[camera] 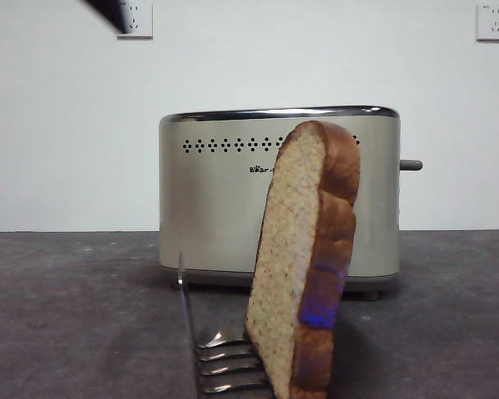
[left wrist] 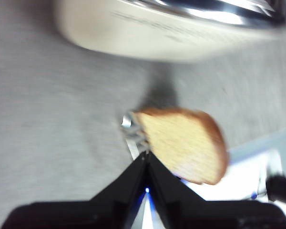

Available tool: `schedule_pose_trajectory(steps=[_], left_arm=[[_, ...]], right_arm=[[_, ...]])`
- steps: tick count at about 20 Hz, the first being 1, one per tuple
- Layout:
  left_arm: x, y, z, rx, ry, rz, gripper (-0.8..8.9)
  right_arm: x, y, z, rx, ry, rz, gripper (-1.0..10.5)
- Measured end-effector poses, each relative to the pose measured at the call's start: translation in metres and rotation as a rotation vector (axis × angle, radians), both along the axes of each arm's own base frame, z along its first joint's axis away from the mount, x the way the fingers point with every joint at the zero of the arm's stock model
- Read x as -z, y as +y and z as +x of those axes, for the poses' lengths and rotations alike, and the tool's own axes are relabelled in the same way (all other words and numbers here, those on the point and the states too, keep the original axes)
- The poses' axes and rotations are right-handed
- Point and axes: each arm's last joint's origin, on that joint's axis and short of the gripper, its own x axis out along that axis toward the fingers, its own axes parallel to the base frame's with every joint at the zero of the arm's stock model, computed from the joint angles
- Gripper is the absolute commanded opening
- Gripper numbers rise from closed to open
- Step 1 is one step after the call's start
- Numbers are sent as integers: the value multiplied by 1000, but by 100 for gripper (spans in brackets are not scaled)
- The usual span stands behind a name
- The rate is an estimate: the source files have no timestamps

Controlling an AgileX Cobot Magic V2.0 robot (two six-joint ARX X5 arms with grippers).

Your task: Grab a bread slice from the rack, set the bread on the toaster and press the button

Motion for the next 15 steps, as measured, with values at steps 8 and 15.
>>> schedule_pose_trajectory(steps=[8, 15], left_arm=[[16, -92, -1, 102, 11, 110, 100], [27, -108, 2, 104, 7, 98, 451]], right_arm=[[-1, 0, 3, -3, 4, -4, 2], [-1, 0, 3, -5, -3, -7, 2]])
